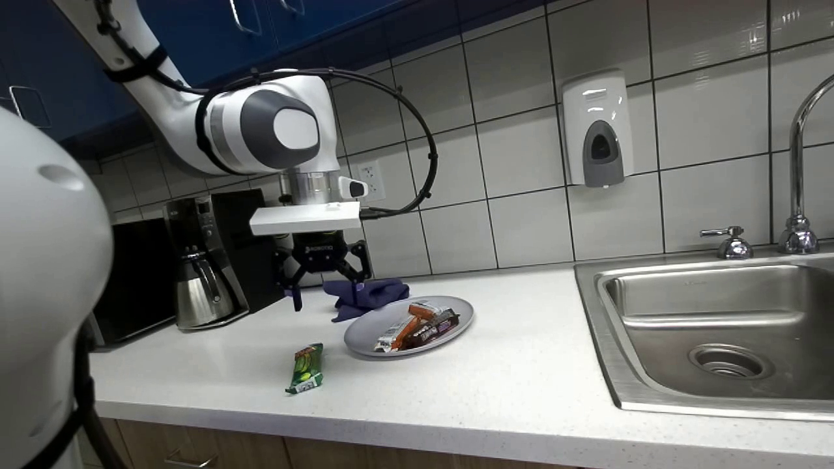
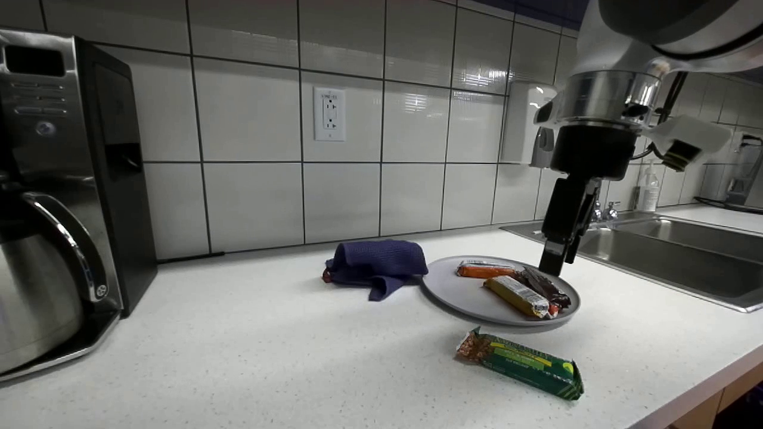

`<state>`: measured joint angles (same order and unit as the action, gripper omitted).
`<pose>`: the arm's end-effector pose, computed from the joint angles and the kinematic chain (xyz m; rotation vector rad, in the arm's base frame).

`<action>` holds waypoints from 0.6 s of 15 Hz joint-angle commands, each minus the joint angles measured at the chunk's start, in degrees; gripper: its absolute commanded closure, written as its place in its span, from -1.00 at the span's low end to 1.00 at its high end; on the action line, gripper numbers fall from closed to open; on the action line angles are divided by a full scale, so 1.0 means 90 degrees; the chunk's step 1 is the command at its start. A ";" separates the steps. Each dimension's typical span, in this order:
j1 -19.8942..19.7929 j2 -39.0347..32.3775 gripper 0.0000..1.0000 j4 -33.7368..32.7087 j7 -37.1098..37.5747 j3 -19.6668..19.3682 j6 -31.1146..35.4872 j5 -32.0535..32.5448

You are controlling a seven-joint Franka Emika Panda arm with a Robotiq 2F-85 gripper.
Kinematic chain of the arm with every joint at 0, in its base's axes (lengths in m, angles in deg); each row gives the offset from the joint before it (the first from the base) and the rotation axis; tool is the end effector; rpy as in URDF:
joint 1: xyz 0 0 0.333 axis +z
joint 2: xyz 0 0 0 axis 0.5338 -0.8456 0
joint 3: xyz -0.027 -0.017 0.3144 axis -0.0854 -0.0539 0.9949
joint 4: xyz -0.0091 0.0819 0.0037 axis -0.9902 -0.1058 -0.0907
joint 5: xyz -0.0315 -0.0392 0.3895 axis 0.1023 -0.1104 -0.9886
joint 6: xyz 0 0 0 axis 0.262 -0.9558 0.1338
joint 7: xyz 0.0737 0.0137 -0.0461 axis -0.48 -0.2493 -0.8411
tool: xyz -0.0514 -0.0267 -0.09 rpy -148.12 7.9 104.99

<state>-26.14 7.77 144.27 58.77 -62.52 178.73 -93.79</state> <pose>0.4047 0.0520 0.3146 -2.9227 -0.7202 -0.1113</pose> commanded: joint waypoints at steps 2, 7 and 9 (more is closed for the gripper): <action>0.0143 0.0058 -1.00 0.0042 0.0038 -0.0141 -0.0017 0.0061; 0.0140 0.0063 -1.00 0.0054 0.0004 -0.0159 -0.0018 0.0061; 0.0139 0.0064 -1.00 0.0054 -0.0008 -0.0164 -0.0019 0.0060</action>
<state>-26.04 8.29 144.79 58.27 -62.79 178.66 -93.78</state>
